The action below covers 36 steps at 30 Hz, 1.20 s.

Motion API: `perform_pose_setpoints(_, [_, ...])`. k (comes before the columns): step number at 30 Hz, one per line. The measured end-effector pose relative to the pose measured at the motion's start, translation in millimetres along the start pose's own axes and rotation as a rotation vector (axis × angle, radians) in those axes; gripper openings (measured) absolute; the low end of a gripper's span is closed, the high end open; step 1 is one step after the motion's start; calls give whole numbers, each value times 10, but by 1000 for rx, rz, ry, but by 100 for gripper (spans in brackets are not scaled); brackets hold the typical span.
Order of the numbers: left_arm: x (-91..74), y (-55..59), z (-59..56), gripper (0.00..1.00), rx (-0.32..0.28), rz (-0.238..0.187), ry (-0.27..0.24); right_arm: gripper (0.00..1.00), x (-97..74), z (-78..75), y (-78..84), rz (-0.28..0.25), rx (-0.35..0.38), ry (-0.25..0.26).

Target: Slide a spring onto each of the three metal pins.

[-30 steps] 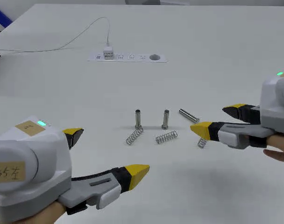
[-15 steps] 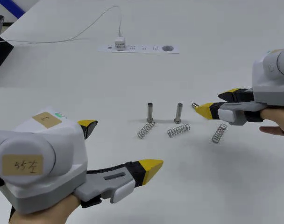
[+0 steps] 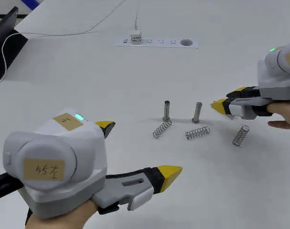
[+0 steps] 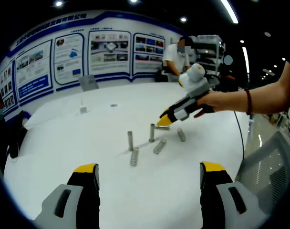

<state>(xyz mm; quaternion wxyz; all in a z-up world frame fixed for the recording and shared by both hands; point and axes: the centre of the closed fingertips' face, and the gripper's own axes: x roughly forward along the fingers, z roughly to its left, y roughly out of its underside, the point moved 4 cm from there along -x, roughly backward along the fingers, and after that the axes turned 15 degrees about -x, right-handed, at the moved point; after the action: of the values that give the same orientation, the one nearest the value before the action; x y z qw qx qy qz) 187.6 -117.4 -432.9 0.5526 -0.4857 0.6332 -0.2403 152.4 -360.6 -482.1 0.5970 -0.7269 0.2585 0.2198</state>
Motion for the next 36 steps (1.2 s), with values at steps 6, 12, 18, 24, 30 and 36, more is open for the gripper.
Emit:
perform_pose_setpoints(6, [13, 16, 6, 88, -1, 7, 3, 24, 136, -52, 48, 11, 33, -5])
perform_pose_setpoints(12, [23, 40, 28, 88, -9, 18, 1, 20, 244, -69, 117, 45, 25, 1])
perform_pose_setpoints(18, [7, 50, 39, 87, -12, 22, -1, 15, 283, -58, 144, 62, 43, 0])
perform_pose_setpoints(24, [13, 109, 61, 86, -17, 42, -8, 10, 305, -88, 175, 69, 115, 2])
perform_pose_setpoints(30, [-2, 102, 55, 86, -15, 40, -4, 9, 298, -99, 185, 67, 145, -6])
perform_pose_setpoints(36, [-19, 84, 42, 86, -10, 36, 0, 9, 244, -130, 171, 52, 181, -9])
